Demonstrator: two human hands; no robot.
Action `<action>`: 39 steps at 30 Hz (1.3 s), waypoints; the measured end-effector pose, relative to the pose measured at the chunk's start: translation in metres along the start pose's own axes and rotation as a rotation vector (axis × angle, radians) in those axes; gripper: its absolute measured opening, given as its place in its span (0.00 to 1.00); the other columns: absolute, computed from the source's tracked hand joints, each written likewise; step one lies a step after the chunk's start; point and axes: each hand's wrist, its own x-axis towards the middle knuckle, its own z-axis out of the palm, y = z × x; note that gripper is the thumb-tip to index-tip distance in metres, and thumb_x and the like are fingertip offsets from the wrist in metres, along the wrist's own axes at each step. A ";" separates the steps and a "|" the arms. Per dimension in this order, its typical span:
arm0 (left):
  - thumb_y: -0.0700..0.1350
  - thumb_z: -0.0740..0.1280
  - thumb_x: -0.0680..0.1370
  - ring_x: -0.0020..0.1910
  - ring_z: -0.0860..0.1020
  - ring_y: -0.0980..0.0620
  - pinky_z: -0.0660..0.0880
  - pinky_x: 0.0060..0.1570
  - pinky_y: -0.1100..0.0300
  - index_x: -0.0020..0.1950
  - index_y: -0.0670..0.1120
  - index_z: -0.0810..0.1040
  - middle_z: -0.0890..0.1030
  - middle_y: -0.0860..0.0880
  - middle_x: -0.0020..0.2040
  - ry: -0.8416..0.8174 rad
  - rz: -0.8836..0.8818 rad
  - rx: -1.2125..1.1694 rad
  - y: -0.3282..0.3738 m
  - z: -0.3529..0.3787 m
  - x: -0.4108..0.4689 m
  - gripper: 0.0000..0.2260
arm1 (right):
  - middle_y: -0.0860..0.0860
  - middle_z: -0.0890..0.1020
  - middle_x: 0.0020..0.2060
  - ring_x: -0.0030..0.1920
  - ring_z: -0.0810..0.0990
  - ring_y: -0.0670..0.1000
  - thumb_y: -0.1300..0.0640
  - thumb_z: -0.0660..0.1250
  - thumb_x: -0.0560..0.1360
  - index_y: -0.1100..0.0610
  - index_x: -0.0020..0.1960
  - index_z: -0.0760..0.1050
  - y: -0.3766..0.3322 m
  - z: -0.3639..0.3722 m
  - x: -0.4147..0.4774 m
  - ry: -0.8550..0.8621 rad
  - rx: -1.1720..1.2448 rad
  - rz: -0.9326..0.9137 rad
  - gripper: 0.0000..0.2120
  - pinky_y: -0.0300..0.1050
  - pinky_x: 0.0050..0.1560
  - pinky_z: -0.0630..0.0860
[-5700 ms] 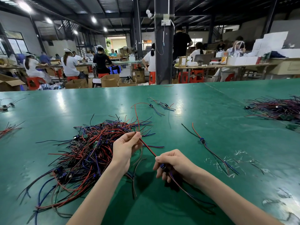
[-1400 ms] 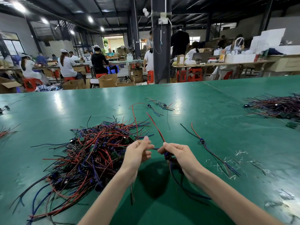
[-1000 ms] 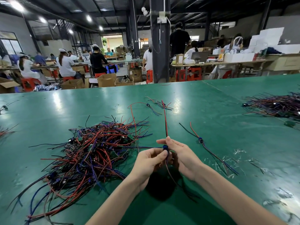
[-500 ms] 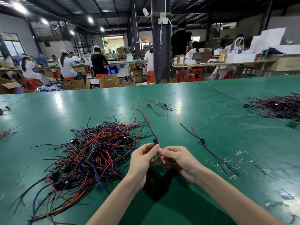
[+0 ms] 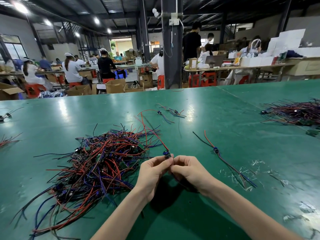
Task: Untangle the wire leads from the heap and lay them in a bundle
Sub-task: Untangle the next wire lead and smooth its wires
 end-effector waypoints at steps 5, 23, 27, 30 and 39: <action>0.40 0.74 0.64 0.40 0.83 0.45 0.80 0.46 0.55 0.42 0.37 0.84 0.83 0.36 0.46 -0.028 -0.065 -0.022 0.000 -0.001 0.000 0.09 | 0.52 0.73 0.26 0.24 0.66 0.46 0.72 0.62 0.73 0.60 0.37 0.77 -0.001 0.001 -0.001 -0.006 -0.038 -0.040 0.12 0.38 0.27 0.63; 0.44 0.73 0.67 0.30 0.78 0.45 0.78 0.33 0.56 0.47 0.31 0.80 0.80 0.36 0.38 -0.031 -0.132 0.063 0.008 0.001 -0.005 0.17 | 0.56 0.72 0.33 0.27 0.67 0.46 0.69 0.60 0.77 0.66 0.48 0.78 -0.005 0.005 -0.005 -0.077 -0.017 0.034 0.08 0.40 0.31 0.67; 0.44 0.68 0.71 0.32 0.78 0.47 0.77 0.32 0.58 0.55 0.33 0.77 0.79 0.40 0.39 -0.103 -0.218 -0.030 0.011 0.001 -0.005 0.18 | 0.52 0.76 0.33 0.27 0.70 0.43 0.69 0.61 0.77 0.62 0.45 0.78 -0.004 0.005 -0.005 -0.104 0.081 0.046 0.08 0.36 0.31 0.72; 0.43 0.69 0.68 0.30 0.78 0.51 0.77 0.31 0.60 0.55 0.34 0.78 0.80 0.42 0.40 -0.059 -0.203 -0.045 0.011 0.003 -0.004 0.18 | 0.50 0.78 0.30 0.25 0.71 0.42 0.68 0.62 0.77 0.62 0.44 0.78 -0.003 0.004 -0.003 -0.111 0.164 0.096 0.08 0.35 0.30 0.73; 0.38 0.74 0.68 0.31 0.78 0.48 0.76 0.40 0.57 0.34 0.39 0.83 0.81 0.41 0.34 0.090 -0.029 0.231 0.013 -0.004 -0.002 0.04 | 0.57 0.71 0.34 0.26 0.66 0.47 0.68 0.63 0.76 0.62 0.41 0.80 0.000 0.005 -0.003 -0.091 0.107 0.115 0.08 0.36 0.27 0.69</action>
